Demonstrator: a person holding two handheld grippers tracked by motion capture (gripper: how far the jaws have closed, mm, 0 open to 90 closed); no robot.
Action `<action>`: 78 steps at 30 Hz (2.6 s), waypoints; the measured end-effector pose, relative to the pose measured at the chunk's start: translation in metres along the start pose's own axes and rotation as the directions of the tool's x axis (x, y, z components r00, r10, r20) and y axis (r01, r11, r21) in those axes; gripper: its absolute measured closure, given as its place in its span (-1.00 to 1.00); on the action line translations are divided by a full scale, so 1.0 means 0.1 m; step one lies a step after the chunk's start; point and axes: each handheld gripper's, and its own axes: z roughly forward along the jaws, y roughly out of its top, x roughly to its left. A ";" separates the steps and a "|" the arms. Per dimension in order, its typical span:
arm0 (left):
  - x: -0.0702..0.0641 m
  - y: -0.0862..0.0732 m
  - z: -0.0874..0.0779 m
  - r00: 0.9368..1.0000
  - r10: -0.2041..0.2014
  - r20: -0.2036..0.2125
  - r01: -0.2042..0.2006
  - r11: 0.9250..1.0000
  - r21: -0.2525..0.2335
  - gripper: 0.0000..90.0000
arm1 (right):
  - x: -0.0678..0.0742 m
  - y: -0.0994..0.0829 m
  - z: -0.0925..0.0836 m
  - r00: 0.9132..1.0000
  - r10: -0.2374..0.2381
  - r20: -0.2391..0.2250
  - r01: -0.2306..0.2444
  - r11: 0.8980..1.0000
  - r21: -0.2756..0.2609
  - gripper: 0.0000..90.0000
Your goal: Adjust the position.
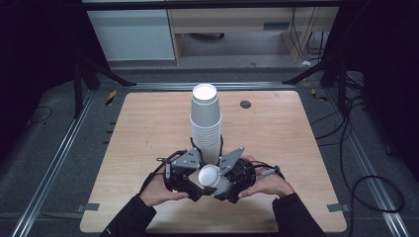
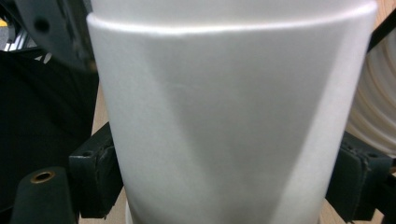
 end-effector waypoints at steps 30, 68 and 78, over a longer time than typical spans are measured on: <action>0.00 0.01 0.04 1.000 -0.028 0.005 0.028 0.998 0.056 -0.51 | 0.02 0.12 0.08 1.000 -0.010 -0.021 0.010 1.000 0.023 -0.68; 0.10 -0.05 -0.20 0.997 -0.062 -0.044 0.063 0.998 0.013 -0.51 | -0.06 -0.05 -0.48 0.988 0.110 0.109 -0.093 0.985 -0.146 -0.88; 0.12 -0.07 -0.27 0.996 -0.076 -0.050 0.074 0.997 -0.035 -0.52 | -0.07 -0.25 -0.60 0.969 0.194 0.153 -0.160 0.964 -0.211 -0.88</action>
